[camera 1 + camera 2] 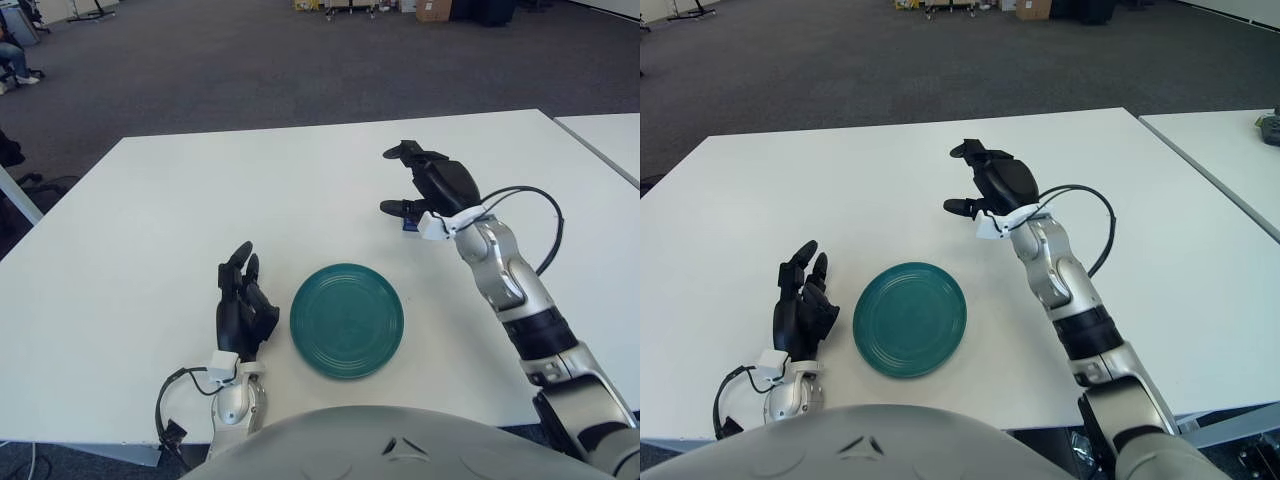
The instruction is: Put the gum into the plate.
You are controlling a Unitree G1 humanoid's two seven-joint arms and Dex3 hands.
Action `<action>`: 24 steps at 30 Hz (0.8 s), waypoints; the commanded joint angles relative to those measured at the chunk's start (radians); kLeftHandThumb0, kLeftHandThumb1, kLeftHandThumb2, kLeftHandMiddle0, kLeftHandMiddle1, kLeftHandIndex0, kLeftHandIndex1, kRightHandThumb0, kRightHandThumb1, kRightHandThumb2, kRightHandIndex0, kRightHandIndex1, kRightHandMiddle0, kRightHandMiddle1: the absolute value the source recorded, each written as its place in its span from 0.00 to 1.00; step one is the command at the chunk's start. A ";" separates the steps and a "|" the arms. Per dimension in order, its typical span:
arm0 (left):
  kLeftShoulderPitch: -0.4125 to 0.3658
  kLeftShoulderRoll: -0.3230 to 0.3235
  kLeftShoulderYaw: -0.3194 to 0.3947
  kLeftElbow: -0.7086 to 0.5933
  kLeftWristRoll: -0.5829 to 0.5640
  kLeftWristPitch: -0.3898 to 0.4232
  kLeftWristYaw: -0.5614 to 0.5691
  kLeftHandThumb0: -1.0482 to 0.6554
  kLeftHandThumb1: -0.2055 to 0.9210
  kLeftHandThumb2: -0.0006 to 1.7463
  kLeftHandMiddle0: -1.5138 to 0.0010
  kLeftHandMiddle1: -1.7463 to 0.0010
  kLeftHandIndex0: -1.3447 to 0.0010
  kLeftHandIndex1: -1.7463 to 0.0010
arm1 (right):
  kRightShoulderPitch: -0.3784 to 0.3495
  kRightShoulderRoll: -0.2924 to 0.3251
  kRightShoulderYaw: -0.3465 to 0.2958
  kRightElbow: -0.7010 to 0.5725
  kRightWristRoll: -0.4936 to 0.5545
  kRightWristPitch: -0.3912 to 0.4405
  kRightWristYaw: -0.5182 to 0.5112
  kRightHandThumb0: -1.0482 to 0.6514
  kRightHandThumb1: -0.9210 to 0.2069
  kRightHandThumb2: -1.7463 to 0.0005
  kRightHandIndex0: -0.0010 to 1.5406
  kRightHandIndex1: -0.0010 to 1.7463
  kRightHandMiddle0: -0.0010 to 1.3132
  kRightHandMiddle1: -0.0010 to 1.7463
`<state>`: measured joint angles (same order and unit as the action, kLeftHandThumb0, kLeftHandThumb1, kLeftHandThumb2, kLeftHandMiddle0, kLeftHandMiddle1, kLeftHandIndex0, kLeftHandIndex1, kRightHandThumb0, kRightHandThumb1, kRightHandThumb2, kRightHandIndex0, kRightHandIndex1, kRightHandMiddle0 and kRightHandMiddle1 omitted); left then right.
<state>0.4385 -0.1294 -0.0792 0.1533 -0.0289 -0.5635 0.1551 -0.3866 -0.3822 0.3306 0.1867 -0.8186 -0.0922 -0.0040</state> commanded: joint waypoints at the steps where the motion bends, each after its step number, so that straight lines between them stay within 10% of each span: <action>1: -0.105 -0.067 0.007 0.171 -0.007 0.037 0.019 0.09 1.00 0.57 0.74 0.99 0.96 0.51 | -0.102 -0.016 0.050 0.194 -0.035 -0.051 -0.040 0.20 0.00 0.68 0.30 0.02 0.04 0.52; 24: -0.080 -0.058 -0.010 0.118 0.011 0.079 0.046 0.07 1.00 0.60 0.73 0.99 0.97 0.50 | -0.233 -0.017 0.175 0.643 -0.044 -0.172 -0.166 0.14 0.00 0.54 0.23 0.00 0.00 0.46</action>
<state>0.4356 -0.1294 -0.0877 0.1539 -0.0183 -0.5349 0.1919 -0.5643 -0.4041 0.4935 0.7766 -0.8539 -0.2469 -0.1312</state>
